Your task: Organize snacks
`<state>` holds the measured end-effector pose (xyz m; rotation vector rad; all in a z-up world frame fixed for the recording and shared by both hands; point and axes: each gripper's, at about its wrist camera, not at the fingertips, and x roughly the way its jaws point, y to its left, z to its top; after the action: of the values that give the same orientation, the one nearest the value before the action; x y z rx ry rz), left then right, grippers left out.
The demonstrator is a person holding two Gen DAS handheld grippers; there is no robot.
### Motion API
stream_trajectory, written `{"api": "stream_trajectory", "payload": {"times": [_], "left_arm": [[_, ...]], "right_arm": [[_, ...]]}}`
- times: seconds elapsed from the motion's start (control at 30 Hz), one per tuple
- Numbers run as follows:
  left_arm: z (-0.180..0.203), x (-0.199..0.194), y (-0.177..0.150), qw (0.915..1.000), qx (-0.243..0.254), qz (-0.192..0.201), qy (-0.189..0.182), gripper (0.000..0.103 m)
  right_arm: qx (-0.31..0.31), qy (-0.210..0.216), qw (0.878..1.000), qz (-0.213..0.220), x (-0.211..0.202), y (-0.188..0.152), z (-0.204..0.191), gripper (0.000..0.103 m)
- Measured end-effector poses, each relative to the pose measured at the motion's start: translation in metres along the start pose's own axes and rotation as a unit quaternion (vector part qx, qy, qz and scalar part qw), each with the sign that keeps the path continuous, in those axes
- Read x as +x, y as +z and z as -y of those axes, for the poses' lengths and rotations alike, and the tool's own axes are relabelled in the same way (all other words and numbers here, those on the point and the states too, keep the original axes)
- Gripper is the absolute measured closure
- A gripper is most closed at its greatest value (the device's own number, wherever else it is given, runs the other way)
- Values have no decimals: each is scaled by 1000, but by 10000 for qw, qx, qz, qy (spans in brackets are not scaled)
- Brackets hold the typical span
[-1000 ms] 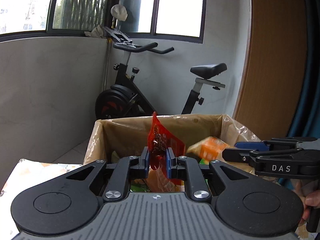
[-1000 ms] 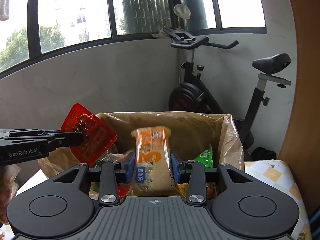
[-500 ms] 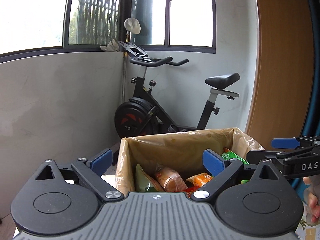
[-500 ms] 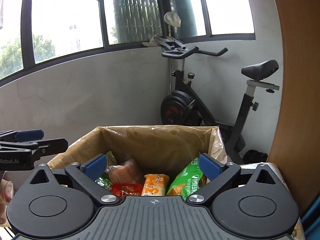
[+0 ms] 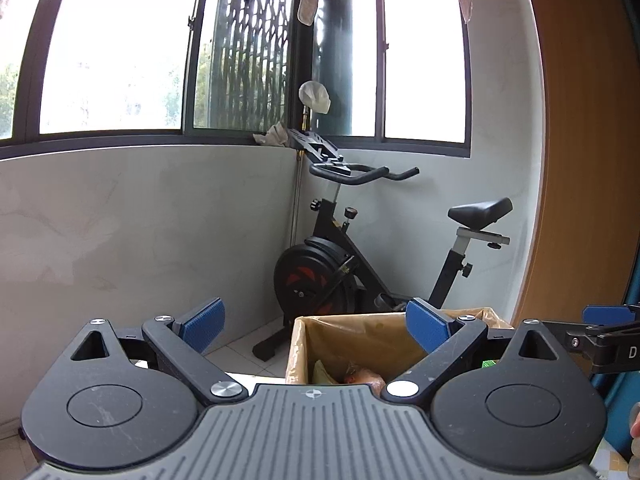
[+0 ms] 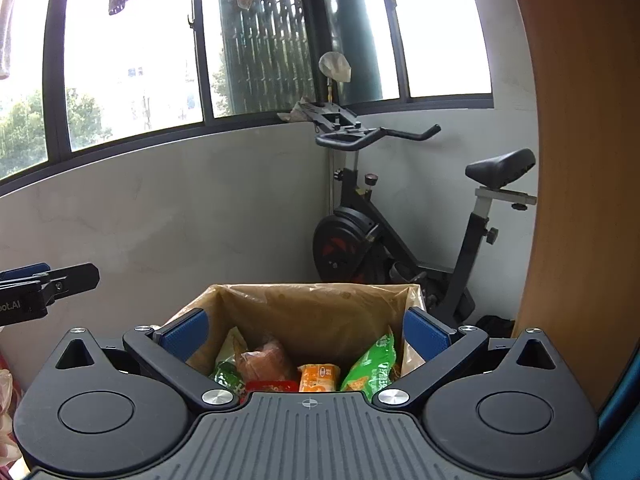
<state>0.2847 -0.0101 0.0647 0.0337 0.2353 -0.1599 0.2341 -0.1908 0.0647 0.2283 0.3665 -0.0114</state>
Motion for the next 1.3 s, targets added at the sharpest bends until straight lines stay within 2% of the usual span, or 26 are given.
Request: {"api": "stream_trajectory", "payload": {"times": [0.13,0.3,1.3], "left_arm": [[1,-7,2,9999,-46,14,156,5],[7,-14,3,9986,66,-52,522,5],[-10,-29,1,9998,-7,-172,83,5]], "right_arm": [[-73,22,10000,41,-11,1,-4,0],[-192,29,9998,74,-18,2,-12,0],[-51,-111,9999,79,-22,0,-7,0]]}}
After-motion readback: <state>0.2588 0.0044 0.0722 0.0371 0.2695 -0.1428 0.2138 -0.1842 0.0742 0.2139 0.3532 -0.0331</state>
